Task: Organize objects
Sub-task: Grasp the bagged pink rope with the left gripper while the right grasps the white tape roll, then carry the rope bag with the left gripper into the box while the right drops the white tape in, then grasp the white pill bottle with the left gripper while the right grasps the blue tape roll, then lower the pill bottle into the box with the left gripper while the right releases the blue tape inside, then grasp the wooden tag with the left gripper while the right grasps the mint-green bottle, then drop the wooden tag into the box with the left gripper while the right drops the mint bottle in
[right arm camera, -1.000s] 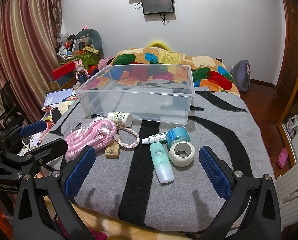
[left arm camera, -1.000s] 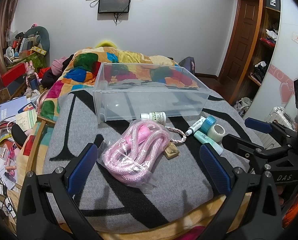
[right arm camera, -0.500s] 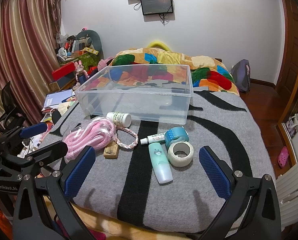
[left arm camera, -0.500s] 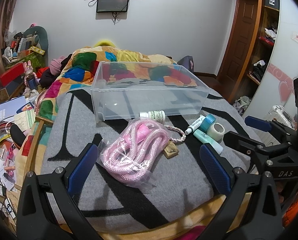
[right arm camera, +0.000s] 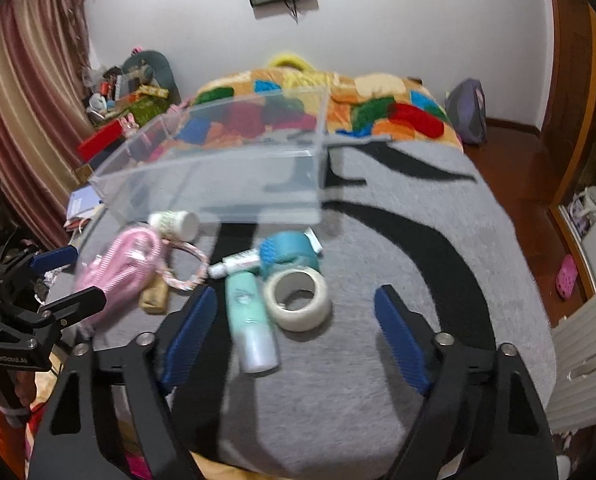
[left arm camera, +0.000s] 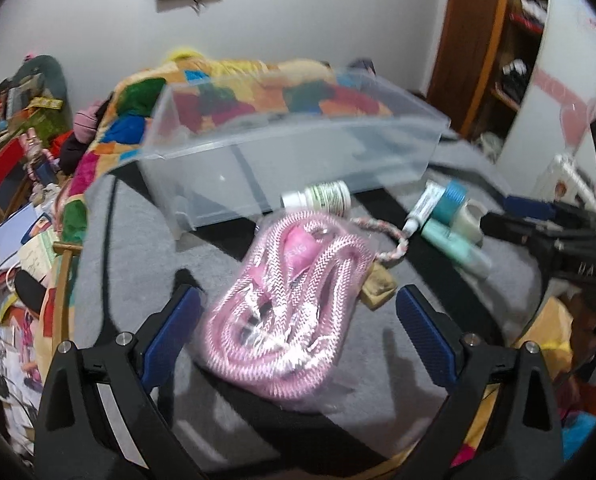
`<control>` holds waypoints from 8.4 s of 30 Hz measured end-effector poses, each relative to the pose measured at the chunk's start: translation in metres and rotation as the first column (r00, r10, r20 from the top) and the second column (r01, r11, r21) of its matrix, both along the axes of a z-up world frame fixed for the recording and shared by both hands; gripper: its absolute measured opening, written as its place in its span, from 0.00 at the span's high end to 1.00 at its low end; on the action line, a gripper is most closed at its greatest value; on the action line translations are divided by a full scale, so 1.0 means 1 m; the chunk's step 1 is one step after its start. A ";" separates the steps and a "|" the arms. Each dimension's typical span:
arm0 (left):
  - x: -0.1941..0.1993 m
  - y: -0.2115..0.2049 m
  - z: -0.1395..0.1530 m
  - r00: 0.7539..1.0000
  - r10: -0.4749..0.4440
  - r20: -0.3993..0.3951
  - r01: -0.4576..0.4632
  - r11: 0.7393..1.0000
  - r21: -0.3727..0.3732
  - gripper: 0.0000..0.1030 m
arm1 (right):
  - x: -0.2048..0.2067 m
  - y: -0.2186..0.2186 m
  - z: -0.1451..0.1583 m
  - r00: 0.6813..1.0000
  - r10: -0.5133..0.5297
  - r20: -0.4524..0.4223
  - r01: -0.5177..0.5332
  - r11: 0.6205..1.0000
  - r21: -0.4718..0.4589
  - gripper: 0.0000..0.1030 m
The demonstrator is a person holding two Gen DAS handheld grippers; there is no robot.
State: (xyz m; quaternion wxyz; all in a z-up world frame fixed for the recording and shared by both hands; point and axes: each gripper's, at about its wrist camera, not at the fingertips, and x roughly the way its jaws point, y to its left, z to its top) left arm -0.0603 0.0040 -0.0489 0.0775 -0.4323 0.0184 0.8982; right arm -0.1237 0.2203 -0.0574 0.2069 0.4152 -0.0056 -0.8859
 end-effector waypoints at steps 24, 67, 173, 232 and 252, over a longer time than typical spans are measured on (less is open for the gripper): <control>0.026 -0.022 -0.005 0.998 0.044 -0.052 -0.040 0.996 0.080 0.49 | 0.008 -0.003 0.007 0.998 0.043 -0.046 -0.043 0.999 0.002 0.65; 0.032 -0.046 0.032 0.974 0.154 -0.164 -0.137 0.984 0.112 0.41 | -0.009 -0.031 0.049 0.987 0.086 -0.134 -0.093 0.995 -0.043 0.65; -0.079 0.011 0.091 0.987 0.010 -0.158 0.011 0.991 0.133 0.50 | -0.057 -0.044 0.085 0.974 0.085 -0.210 -0.089 0.996 -0.011 0.65; -0.016 0.040 -0.022 1.000 -0.019 0.018 0.018 0.999 0.044 0.70 | 0.006 -0.038 -0.027 0.980 0.194 0.039 -0.198 0.972 0.130 0.74; 0.014 0.004 0.022 0.997 0.030 -0.075 -0.023 0.995 0.097 0.78 | 0.010 -0.030 0.030 0.981 0.169 -0.099 -0.162 0.984 0.068 0.78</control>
